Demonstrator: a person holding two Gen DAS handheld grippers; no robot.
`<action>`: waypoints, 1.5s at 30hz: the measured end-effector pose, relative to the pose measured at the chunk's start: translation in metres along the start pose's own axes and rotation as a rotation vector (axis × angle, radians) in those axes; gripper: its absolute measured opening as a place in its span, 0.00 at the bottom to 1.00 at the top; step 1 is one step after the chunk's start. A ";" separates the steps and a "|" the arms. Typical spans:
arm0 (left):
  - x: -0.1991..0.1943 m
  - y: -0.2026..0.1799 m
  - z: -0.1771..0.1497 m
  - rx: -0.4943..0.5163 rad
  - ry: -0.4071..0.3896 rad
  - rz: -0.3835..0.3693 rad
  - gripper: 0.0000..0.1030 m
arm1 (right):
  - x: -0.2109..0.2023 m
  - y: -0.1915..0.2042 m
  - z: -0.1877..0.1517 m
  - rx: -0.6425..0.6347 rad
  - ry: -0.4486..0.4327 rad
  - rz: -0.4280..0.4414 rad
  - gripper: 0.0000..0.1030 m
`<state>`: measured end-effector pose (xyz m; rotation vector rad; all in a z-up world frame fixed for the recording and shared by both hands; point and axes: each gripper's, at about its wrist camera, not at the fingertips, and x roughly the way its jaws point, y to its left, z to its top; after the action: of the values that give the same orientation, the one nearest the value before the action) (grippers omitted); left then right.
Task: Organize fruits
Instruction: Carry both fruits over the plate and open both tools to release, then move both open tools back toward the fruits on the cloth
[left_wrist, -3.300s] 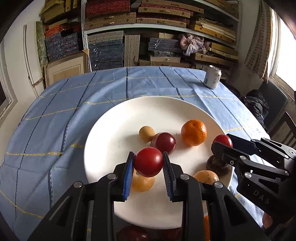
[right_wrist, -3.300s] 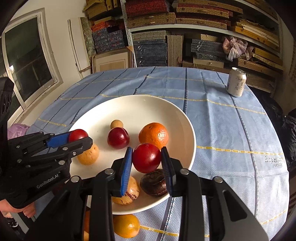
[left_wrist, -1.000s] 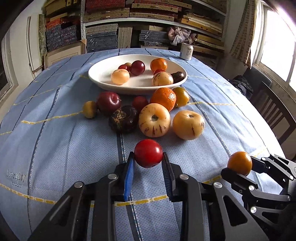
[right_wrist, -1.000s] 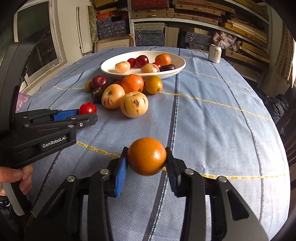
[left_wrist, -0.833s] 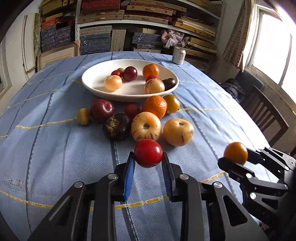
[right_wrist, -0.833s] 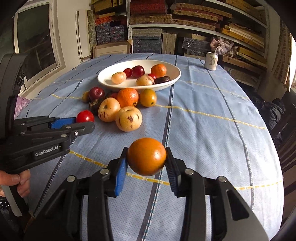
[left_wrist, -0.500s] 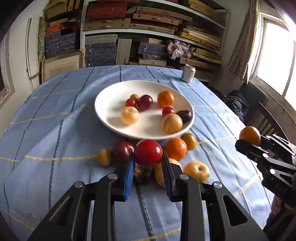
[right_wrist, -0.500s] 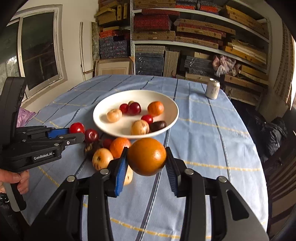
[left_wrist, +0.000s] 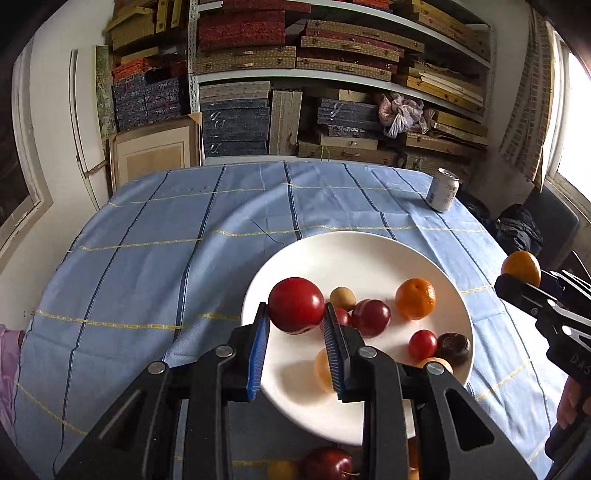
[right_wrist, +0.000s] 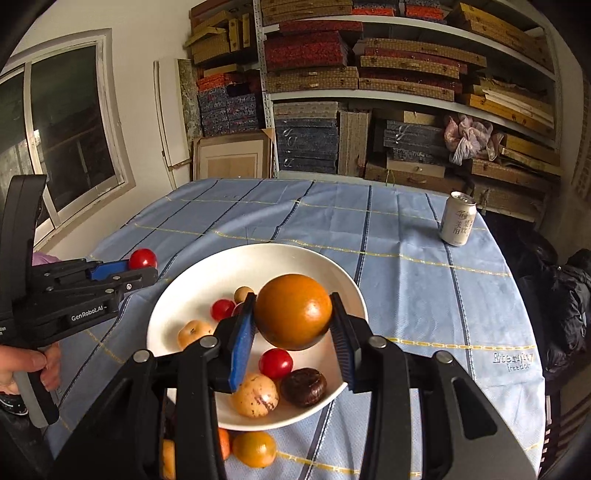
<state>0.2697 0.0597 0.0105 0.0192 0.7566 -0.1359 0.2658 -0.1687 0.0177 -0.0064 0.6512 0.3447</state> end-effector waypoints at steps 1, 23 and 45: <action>0.004 0.002 0.001 0.003 0.016 0.006 0.28 | 0.006 -0.001 0.000 0.006 0.016 0.001 0.37; 0.027 -0.005 -0.005 0.005 -0.013 0.072 0.97 | 0.041 -0.015 -0.020 0.059 0.074 -0.094 0.96; -0.024 -0.015 -0.062 0.011 0.013 -0.002 0.97 | -0.017 0.015 -0.059 0.050 0.084 -0.087 0.96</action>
<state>0.2083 0.0520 -0.0172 0.0296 0.7688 -0.1420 0.2133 -0.1671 -0.0176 -0.0014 0.7405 0.2451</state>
